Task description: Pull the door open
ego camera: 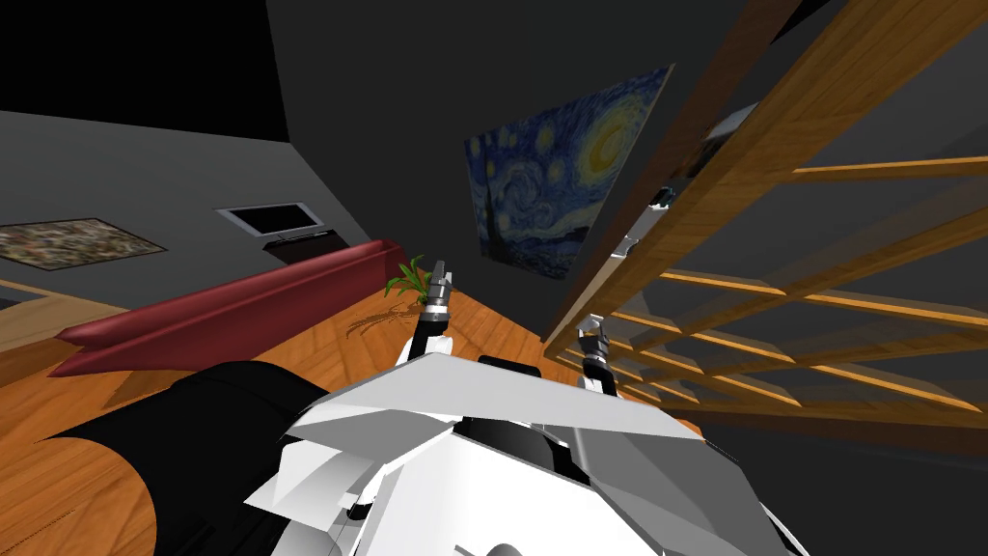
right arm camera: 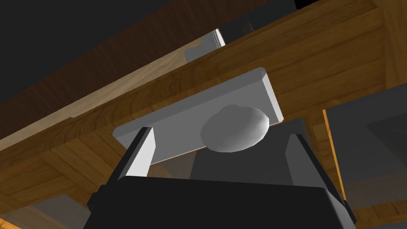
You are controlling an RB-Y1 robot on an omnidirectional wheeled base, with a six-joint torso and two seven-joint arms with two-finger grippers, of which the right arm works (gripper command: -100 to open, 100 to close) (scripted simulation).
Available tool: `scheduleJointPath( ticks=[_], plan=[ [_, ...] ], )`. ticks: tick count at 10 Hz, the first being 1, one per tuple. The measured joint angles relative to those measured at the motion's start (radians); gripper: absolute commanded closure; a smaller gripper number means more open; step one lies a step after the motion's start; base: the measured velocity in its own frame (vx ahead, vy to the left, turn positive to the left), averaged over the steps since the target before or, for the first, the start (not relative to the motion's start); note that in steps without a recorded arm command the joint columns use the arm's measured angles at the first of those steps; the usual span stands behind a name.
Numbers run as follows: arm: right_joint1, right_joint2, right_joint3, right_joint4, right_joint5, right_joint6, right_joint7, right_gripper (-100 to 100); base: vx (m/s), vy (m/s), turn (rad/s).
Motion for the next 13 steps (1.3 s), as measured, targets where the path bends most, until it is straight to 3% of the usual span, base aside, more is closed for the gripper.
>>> scheduleJointPath(
  ticks=[13],
  plan=[
    [-0.011,0.019,0.046,-0.034,-0.138,0.007,-0.320,-100,-0.062,-0.025,0.058]
  ],
)
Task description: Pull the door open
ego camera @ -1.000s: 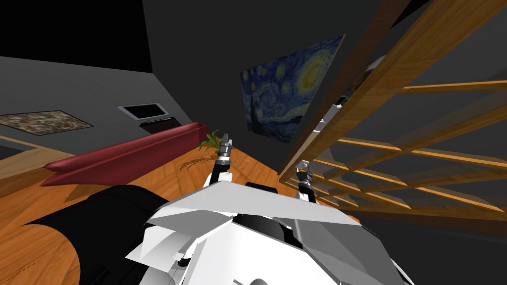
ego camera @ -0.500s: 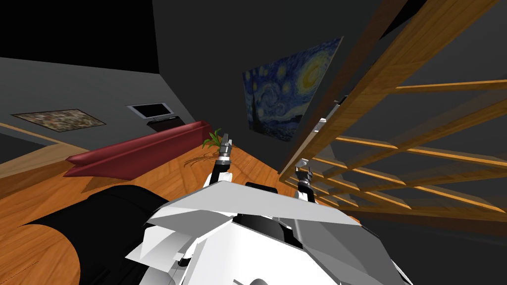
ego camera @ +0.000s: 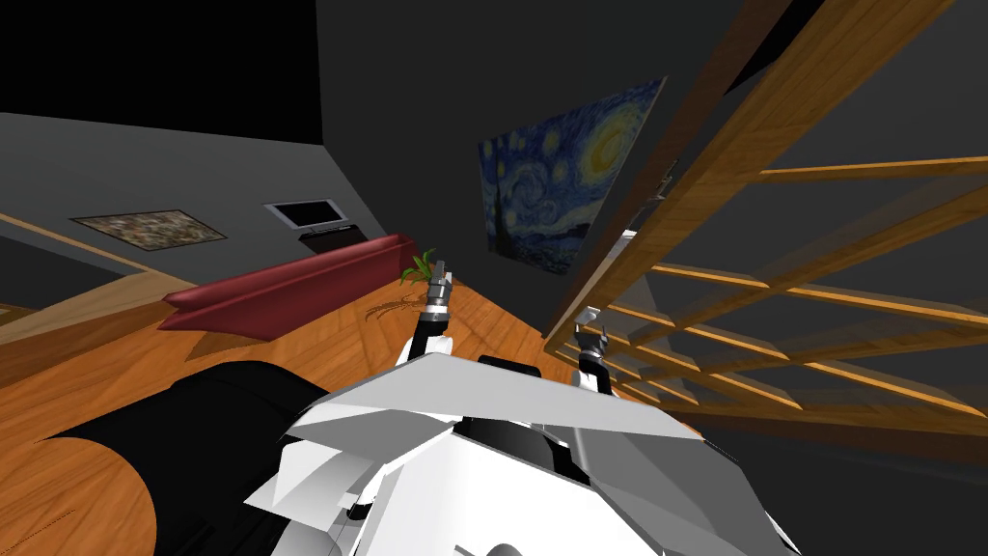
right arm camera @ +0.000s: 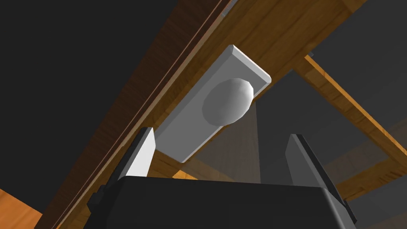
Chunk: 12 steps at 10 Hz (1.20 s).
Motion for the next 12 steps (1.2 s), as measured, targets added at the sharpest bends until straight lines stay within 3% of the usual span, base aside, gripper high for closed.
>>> scheduleJointPath(
  ticks=[12],
  plan=[
    [-0.010,0.017,0.041,-0.028,-0.120,0.005,-0.298,-100,-0.066,-0.019,0.053]
  ],
)
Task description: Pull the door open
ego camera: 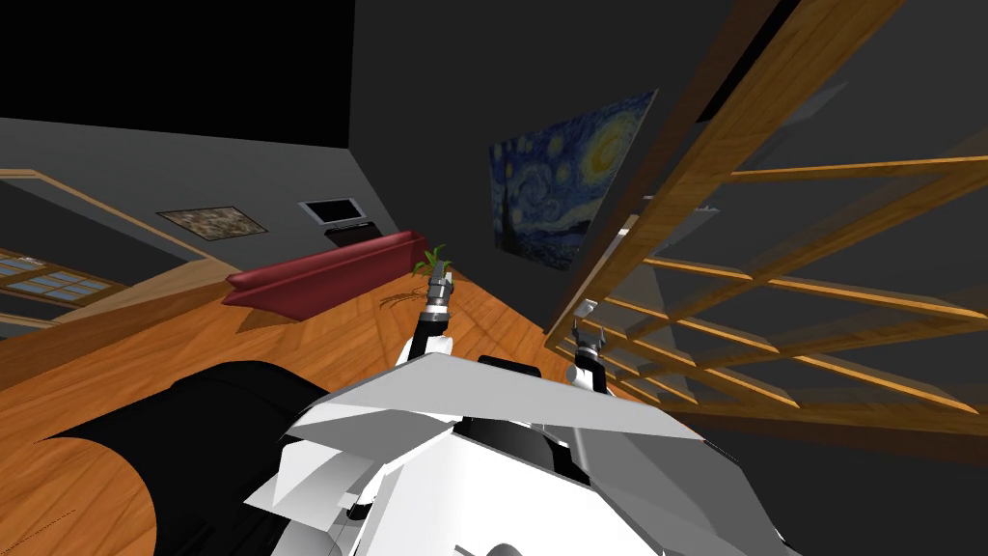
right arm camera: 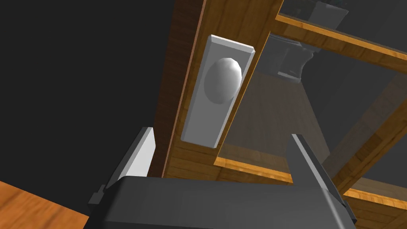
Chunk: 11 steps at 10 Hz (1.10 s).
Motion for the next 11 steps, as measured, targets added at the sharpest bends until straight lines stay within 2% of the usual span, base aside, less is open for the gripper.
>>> scheduleJointPath(
  ticks=[6,8,9,10,11],
  plan=[
    [-0.004,0.008,0.019,-0.015,-0.058,0.002,-0.151,-100,-0.069,-0.018,0.050],
    [-0.004,0.010,0.022,-0.017,-0.066,0.003,-0.176,-100,0.056,-0.011,0.059],
    [0.003,-0.006,0.022,-0.005,-0.068,-0.005,-0.193,-100,0.237,0.032,0.096],
    [0.020,-0.019,0.019,-0.023,-0.072,-0.002,-0.203,-100,0.216,0.031,0.065],
    [0.017,-0.033,0.019,-0.002,-0.074,-0.009,-0.222,-100,0.203,-0.001,0.082]
  ],
)
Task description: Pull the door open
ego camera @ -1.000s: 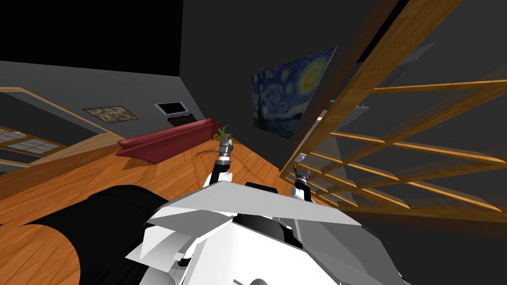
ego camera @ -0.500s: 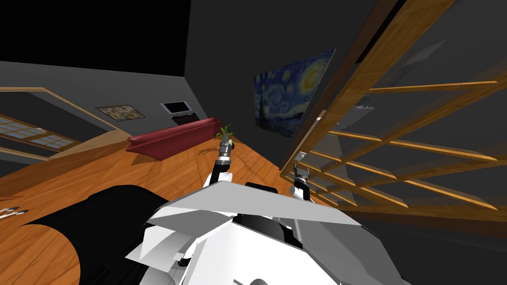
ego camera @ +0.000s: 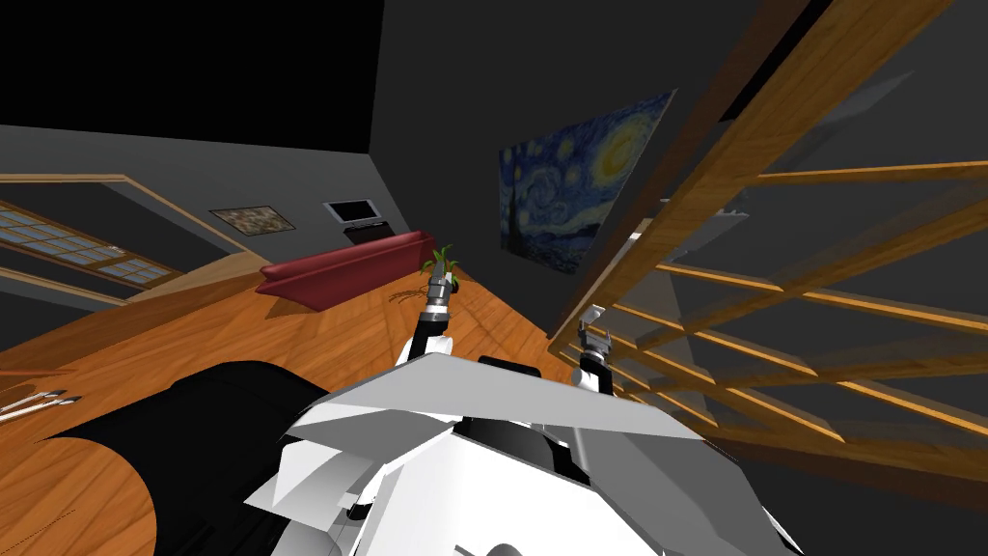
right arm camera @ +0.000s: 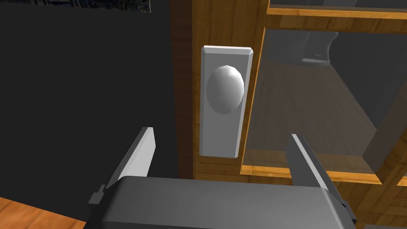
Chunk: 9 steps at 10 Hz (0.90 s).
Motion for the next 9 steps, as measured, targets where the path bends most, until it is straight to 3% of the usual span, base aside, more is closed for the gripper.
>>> scheduleJointPath(
  ticks=[2,3,5,6,7,8,9],
  plan=[
    [0.020,-0.034,-0.003,0.003,-0.006,-0.008,-0.038,-100,0.217,-0.033,0.100],
    [0.050,-0.047,-0.012,-0.046,-0.014,0.010,-0.036,-100,0.128,-0.046,0.023],
    [0.032,-0.059,-0.007,0.002,-0.012,-0.010,-0.065,-100,0.049,-0.004,0.030],
    [0.049,-0.069,-0.010,-0.013,-0.015,-0.008,-0.070,-100,0.087,0.001,0.039],
    [0.046,-0.077,-0.009,0.003,-0.015,-0.013,-0.082,-100,0.029,0.000,0.003],
    [0.045,-0.078,-0.009,0.006,-0.015,-0.015,-0.085,100,-0.007,0.001,-0.002],
    [0.045,-0.078,-0.009,0.004,-0.015,-0.014,-0.084,100,-0.012,-0.005,-0.014]
  ],
)
